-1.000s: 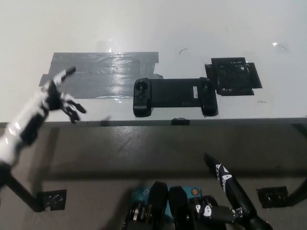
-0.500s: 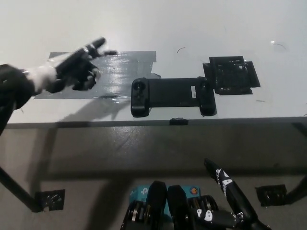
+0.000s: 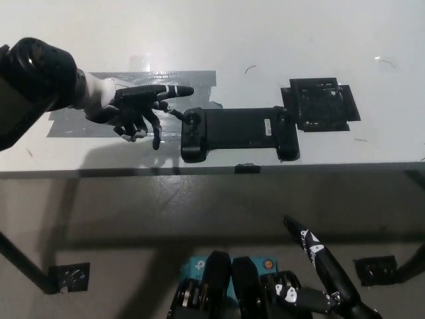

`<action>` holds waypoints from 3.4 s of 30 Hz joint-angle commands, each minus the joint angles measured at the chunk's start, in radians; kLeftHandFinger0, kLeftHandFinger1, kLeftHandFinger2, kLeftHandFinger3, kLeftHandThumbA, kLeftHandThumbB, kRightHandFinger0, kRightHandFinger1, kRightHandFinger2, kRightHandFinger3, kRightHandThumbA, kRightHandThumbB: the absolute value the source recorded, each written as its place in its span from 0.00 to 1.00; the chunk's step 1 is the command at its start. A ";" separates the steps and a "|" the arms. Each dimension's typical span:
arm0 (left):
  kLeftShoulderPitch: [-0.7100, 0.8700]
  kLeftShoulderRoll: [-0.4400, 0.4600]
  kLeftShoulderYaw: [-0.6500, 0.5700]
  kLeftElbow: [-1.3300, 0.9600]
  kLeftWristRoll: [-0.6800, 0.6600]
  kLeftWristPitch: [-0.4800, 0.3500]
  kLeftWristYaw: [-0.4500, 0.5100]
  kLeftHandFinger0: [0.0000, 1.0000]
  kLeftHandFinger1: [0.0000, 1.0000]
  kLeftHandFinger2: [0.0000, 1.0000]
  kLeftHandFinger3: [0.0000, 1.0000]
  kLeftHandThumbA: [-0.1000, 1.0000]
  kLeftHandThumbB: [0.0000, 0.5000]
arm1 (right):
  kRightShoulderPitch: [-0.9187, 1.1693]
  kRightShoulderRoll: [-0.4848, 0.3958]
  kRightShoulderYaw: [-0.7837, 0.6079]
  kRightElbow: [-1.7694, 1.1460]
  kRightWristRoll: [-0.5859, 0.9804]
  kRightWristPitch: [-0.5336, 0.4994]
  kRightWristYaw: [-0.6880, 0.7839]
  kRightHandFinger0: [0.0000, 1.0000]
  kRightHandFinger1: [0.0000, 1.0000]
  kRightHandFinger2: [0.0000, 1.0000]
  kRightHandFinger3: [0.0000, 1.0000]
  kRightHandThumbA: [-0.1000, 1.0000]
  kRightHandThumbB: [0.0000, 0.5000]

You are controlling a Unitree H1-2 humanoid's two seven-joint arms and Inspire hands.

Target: A controller is being placed at the center of the desk near the left hand and the robot uses its left hand's index finger to press a button at the left area of the controller

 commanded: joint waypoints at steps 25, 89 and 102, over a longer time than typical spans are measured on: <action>-0.007 -0.151 0.149 0.120 0.297 0.024 -0.049 0.00 0.10 0.37 1.00 1.00 0.99 | -0.039 -0.005 -0.003 -0.053 -0.017 0.007 0.016 1.00 1.00 1.00 1.00 0.88 0.41; 0.072 -0.202 0.415 0.023 0.698 0.024 -0.193 0.00 0.10 0.39 1.00 1.00 0.98 | -0.095 -0.009 -0.010 -0.067 -0.012 0.050 0.026 1.00 1.00 1.00 1.00 0.90 0.48; 0.075 -0.234 0.450 0.028 0.738 0.024 -0.226 0.00 0.07 0.38 1.00 1.00 0.93 | -0.102 -0.008 -0.007 -0.072 -0.020 0.054 0.024 1.00 1.00 1.00 1.00 0.92 0.49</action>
